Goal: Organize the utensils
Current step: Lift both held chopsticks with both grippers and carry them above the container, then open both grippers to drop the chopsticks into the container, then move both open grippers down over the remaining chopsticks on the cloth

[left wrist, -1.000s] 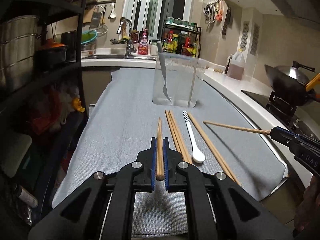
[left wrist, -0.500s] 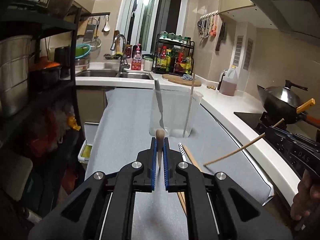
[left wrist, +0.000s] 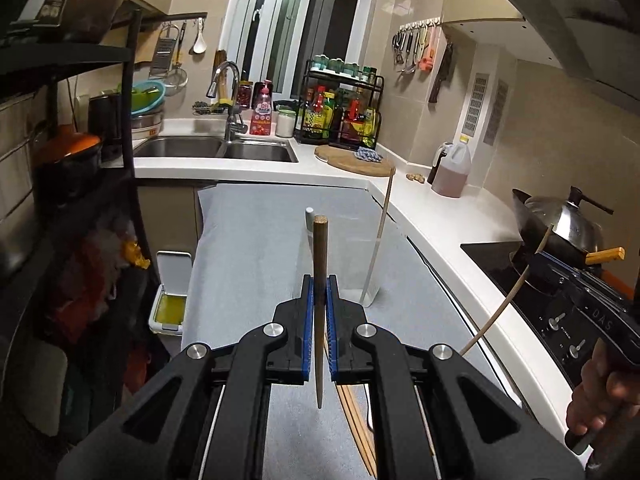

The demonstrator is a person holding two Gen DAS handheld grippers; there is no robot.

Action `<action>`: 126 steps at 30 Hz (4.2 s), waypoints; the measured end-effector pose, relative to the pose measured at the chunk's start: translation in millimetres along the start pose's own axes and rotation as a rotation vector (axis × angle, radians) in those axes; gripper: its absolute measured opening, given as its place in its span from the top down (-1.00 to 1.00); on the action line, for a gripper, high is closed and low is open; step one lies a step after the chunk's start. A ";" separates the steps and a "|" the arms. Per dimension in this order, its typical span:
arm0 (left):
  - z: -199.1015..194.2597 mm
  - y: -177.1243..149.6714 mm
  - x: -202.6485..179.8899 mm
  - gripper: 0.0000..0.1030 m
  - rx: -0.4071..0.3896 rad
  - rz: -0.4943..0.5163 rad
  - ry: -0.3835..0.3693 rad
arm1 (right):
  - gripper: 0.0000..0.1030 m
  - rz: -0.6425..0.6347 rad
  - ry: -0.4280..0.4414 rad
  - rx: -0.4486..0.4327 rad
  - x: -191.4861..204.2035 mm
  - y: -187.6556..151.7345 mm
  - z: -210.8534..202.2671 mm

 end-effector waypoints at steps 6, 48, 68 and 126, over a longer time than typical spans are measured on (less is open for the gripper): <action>15.7 42.2 -6.6 0.88 0.022 0.026 -0.027 | 0.89 -0.019 0.007 -0.028 3.6 31.0 16.1; 128.0 111.8 -10.0 0.42 0.021 0.065 -0.038 | 0.20 -0.022 -0.018 0.052 4.1 71.8 159.7; 15.4 -42.8 -22.5 0.43 -0.030 0.073 0.046 | 0.77 -0.003 0.025 0.026 5.5 -57.6 25.0; 70.4 -209.9 -33.4 0.68 0.203 0.001 0.121 | 0.88 0.046 -0.021 0.337 1.1 -217.5 59.8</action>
Point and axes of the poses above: each gripper's, at about its wrist camera, not at the fingertips, and z roughly the way its jaws point, x to its left, y to its top, the point moved 2 cm from there along z, roughly the way its jaws point, and after that the axes turned 5 degrees about -y, right-handed, at the moved point
